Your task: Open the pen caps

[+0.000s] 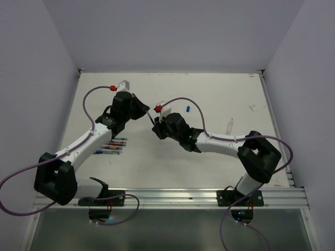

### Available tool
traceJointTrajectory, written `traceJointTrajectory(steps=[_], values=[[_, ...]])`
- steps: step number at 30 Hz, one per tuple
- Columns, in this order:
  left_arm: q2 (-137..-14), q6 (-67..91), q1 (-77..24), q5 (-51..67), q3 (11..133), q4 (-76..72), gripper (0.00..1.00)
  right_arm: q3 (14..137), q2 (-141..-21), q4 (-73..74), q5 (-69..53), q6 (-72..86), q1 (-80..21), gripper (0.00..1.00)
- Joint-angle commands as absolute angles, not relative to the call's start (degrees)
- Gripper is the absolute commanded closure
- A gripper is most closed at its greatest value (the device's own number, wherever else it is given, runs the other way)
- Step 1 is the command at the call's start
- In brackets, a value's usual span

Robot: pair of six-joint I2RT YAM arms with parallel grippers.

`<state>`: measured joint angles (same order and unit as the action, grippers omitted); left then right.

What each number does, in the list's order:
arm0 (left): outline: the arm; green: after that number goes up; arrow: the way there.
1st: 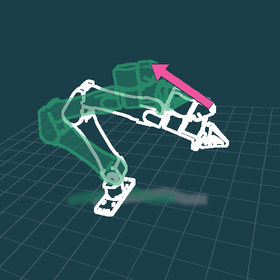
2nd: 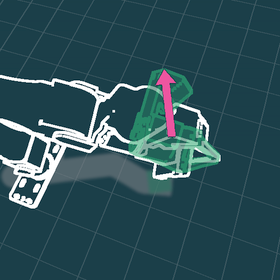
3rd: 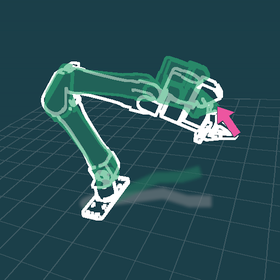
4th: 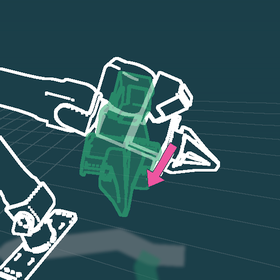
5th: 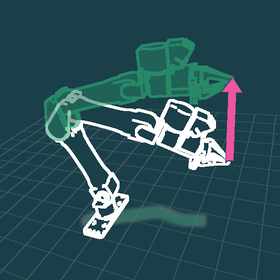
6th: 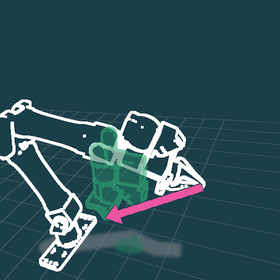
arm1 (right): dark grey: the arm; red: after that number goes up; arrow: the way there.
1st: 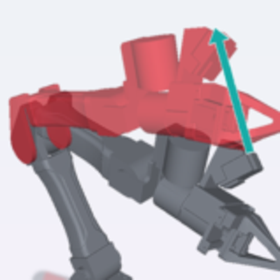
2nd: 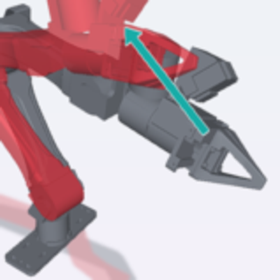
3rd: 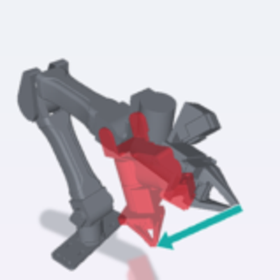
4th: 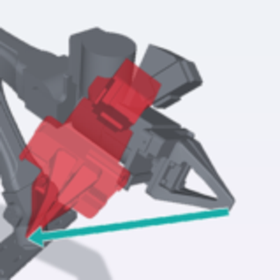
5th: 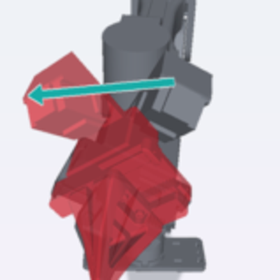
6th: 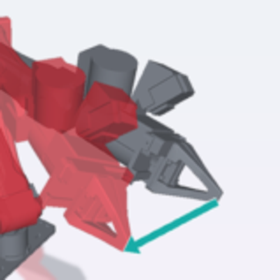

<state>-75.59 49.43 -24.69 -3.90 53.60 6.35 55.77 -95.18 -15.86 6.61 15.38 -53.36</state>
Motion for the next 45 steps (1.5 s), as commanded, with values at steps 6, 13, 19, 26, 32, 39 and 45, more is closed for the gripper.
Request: traceJointTrajectory(steps=[6, 13, 19, 26, 32, 39, 45], values=[[-75.94, 47.38, -22.24, -17.22, 59.06, 1.93, 1.0, 51.51, -92.9, -8.7, 6.6, 16.61, -54.32, 1.0], [-74.8, 41.14, -22.15, -17.49, 59.85, -2.72, 1.0, 48.43, -91.85, -9.84, 5.54, 18.37, -56.51, 1.0], [-74.53, 39.47, -22.15, -20.3, 60.99, -2.72, 1.0, 47.29, -91.06, -9.32, 6.33, 19.34, -58.27, 1.0], [-76.1, 37.18, -22.15, -15.84, 62.05, -1.41, 1.0, 47.54, -85.8, -5.73, 15.61, 22.4, -57.57, 1.0], [-84.17, 32.17, -23.38, -4.59, 64.86, -0.36, 1.0, 50.97, -80.95, 6.57, 16.43, 26.8, -44.67, 1.0], [-96.14, 28.05, -25.31, 3.16, 72.49, -0.26, 1.0, 52.74, -74.02, 20.29, 21.0, 27.86, -26.58, 1.0], [-107.13, 25.58, -26.98, 6.5, 81.46, 2.55, 1.0, 47.2, -69.44, 22.85, 16.36, 27.86, -13.12, 1.0]])
